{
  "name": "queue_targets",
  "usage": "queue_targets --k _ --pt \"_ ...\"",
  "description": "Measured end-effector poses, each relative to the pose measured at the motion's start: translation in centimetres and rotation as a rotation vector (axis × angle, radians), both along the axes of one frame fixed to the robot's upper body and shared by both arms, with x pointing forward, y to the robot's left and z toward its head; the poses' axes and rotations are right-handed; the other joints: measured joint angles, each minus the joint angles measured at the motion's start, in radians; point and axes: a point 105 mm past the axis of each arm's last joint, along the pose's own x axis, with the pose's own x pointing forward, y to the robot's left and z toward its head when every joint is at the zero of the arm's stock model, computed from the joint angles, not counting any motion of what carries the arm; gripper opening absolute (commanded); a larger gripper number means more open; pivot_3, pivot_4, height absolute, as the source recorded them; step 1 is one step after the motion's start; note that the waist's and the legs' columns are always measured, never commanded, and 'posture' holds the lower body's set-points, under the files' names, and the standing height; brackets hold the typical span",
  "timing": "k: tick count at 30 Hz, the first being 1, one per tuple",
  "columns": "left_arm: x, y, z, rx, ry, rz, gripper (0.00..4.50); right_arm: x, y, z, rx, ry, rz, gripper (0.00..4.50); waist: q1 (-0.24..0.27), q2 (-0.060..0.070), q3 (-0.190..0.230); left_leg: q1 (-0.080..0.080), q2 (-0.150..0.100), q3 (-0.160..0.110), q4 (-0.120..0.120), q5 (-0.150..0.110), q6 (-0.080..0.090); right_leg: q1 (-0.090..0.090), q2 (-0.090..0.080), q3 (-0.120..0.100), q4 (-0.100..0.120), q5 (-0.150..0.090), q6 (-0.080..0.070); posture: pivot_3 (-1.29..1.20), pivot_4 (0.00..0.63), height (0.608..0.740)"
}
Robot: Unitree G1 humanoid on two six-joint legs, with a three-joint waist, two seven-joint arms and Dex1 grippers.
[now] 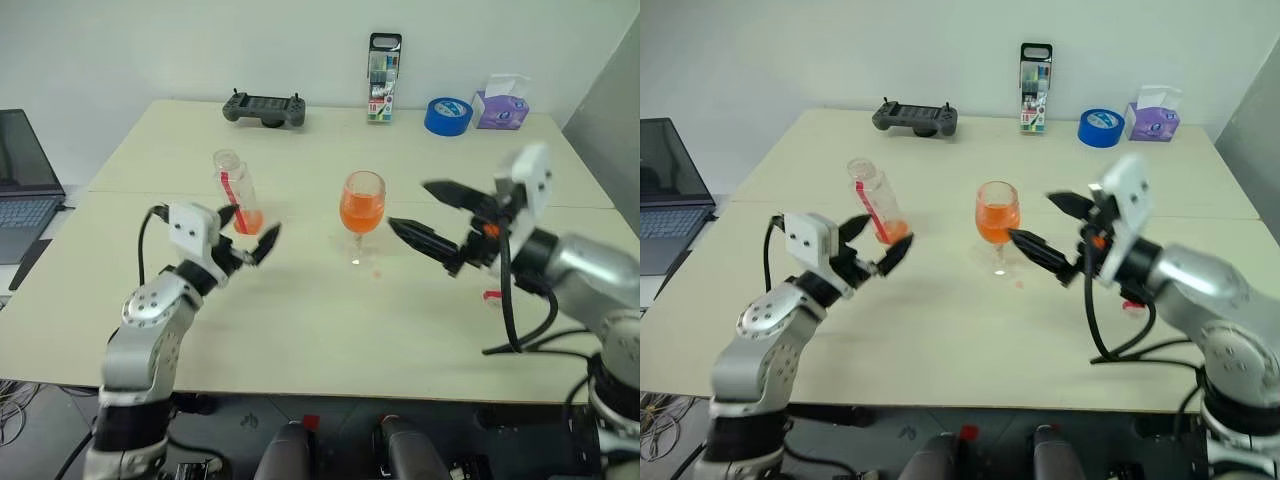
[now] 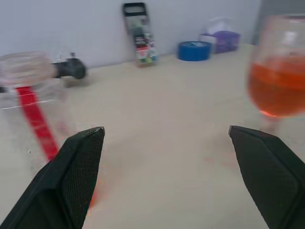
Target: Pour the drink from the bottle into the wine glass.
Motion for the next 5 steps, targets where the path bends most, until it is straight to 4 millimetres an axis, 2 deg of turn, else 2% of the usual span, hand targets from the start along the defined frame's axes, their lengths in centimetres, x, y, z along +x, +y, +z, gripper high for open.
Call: queue_targets --k 3,5 --pt "-0.8 -1.4 0.9 -0.022 0.006 -0.054 4.47 -1.3 -1.0 -2.2 0.029 0.038 -0.109 4.5 -0.002 0.001 0.0 0.004 0.001 0.0 0.001 0.0 0.0 0.002 0.003 0.0 0.002 0.0 0.0 0.0 0.15 0.74" --pt "-0.7 -1.9 1.7 -0.037 -0.002 -0.055 4.47 -2.0 -0.8 -2.1 0.033 0.013 -0.12 4.5 -0.006 0.001 0.0 0.009 0.002 0.0 0.0 0.0 0.0 0.007 0.006 0.0 0.002 -0.003 0.004 0.0 0.15 0.74"
